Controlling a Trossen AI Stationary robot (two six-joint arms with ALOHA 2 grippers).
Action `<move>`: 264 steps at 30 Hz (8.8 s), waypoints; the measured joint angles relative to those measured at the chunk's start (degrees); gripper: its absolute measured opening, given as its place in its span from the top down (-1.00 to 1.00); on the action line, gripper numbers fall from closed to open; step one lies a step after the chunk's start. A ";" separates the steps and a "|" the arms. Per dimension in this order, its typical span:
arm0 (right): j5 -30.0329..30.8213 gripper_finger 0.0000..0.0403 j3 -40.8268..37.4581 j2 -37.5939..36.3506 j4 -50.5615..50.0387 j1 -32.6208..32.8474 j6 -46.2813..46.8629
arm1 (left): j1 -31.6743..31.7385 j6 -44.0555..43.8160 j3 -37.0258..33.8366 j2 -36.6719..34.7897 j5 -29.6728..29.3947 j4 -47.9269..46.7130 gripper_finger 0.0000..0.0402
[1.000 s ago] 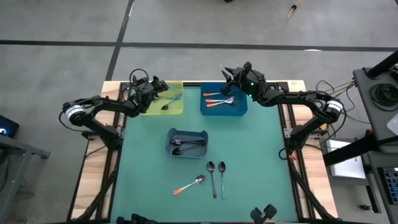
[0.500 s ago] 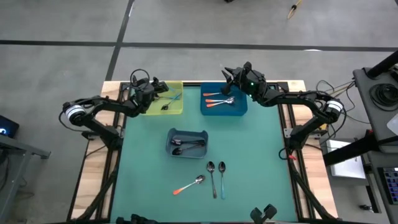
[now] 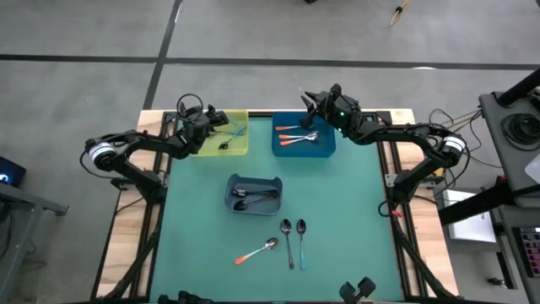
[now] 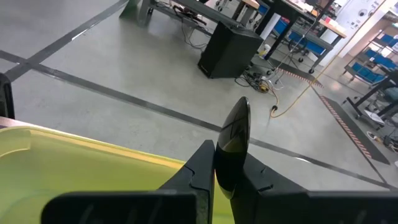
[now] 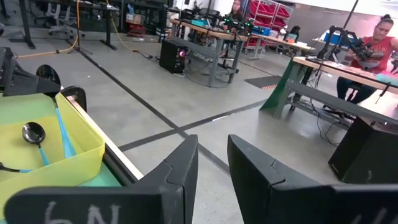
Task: Sort silverware by color (type)
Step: Put the blue spoon into the green bin, then put the orange spoon into the blue bin
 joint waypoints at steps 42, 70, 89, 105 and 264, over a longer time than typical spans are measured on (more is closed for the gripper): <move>0.00 0.52 0.00 0.00 -0.37 0.02 -0.76 | 0.00 -3.76 0.00 -0.07 0.15 -3.83 0.65; 0.01 0.52 -0.02 0.00 -0.77 0.01 -1.50 | -0.02 -8.42 0.00 -0.20 0.55 -9.92 0.29; 0.02 0.51 -0.02 0.00 -0.90 0.01 -1.83 | 0.00 -8.74 0.00 -3.87 1.57 -20.70 0.27; 0.02 0.50 -0.02 0.00 -0.94 0.02 -1.73 | 0.00 -6.58 0.00 -6.75 2.43 -20.98 0.27; -7.20 0.66 14.23 -1.70 -70.14 65.46 40.57 | -79.97 -7.34 42.21 32.15 6.80 -55.44 0.71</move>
